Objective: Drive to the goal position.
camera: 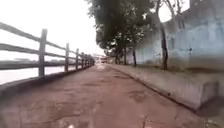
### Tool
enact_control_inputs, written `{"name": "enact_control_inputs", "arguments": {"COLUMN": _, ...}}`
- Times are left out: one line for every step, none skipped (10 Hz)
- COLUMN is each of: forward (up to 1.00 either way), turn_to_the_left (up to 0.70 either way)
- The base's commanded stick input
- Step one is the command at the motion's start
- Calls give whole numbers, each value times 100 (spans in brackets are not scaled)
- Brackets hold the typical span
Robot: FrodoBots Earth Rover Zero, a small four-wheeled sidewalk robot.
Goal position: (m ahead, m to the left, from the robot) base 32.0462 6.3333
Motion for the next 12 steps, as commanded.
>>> {"name": "enact_control_inputs", "arguments": {"forward": 100, "turn_to_the_left": 11}}
{"name": "enact_control_inputs", "arguments": {"forward": 100, "turn_to_the_left": 11}}
{"name": "enact_control_inputs", "arguments": {"forward": 100, "turn_to_the_left": 11}}
{"name": "enact_control_inputs", "arguments": {"forward": 100, "turn_to_the_left": 11}}
{"name": "enact_control_inputs", "arguments": {"forward": 100, "turn_to_the_left": 11}}
{"name": "enact_control_inputs", "arguments": {"forward": 100, "turn_to_the_left": -24}}
{"name": "enact_control_inputs", "arguments": {"forward": 100, "turn_to_the_left": -29}}
{"name": "enact_control_inputs", "arguments": {"forward": 100, "turn_to_the_left": -19}}
{"name": "enact_control_inputs", "arguments": {"forward": 100, "turn_to_the_left": 6}}
{"name": "enact_control_inputs", "arguments": {"forward": 100, "turn_to_the_left": 11}}
{"name": "enact_control_inputs", "arguments": {"forward": 100, "turn_to_the_left": -16}}
{"name": "enact_control_inputs", "arguments": {"forward": 100, "turn_to_the_left": -20}}
